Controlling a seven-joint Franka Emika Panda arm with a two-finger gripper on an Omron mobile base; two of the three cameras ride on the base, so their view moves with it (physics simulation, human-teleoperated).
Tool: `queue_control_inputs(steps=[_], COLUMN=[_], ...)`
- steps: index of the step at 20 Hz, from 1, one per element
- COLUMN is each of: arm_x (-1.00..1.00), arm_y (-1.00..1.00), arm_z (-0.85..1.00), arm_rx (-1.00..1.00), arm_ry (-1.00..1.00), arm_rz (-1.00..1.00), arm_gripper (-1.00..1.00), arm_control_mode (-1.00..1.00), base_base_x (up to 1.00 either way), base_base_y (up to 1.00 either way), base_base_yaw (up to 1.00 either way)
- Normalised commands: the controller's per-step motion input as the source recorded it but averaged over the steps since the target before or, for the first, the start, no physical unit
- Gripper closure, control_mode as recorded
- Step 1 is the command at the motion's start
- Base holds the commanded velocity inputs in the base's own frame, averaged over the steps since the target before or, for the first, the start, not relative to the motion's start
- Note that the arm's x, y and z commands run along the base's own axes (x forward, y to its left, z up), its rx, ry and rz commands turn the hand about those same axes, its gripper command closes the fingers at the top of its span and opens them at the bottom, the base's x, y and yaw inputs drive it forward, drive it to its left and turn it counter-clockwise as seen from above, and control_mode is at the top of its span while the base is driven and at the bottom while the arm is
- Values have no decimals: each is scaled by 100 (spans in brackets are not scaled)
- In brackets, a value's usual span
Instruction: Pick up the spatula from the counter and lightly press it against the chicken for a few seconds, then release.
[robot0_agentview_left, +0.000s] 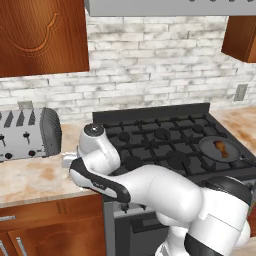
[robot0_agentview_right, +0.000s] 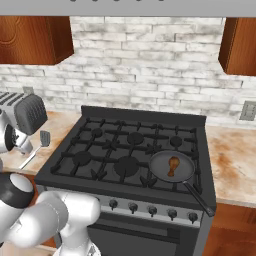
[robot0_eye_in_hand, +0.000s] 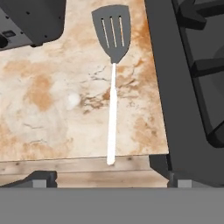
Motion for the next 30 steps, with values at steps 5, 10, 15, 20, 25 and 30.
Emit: queue_control_inputs(steps=[5, 10, 15, 20, 25, 30], arm_x=[9, 11, 12, 14, 10, 3], arm_y=[6, 1, 3, 5, 5, 4], arm_z=[-20, -10, -11, -22, -13, -7], arm_rx=[-4, -1, 0, 0, 0, 0], arm_ry=[1, 3, 3, 3, 1, 0], arm_rz=[-3, -2, -1, 0, 0, 0], arm_gripper=[-100, -100, -100, -100, -100, -100], arm_control_mode=[-100, -100, -100, -100, -100, -100], base_base_x=[0, 0, 0, 0, 0, 0], base_base_y=[0, 0, 0, 0, 0, 0], base_base_yaw=[0, 0, 0, 0, 0, 0])
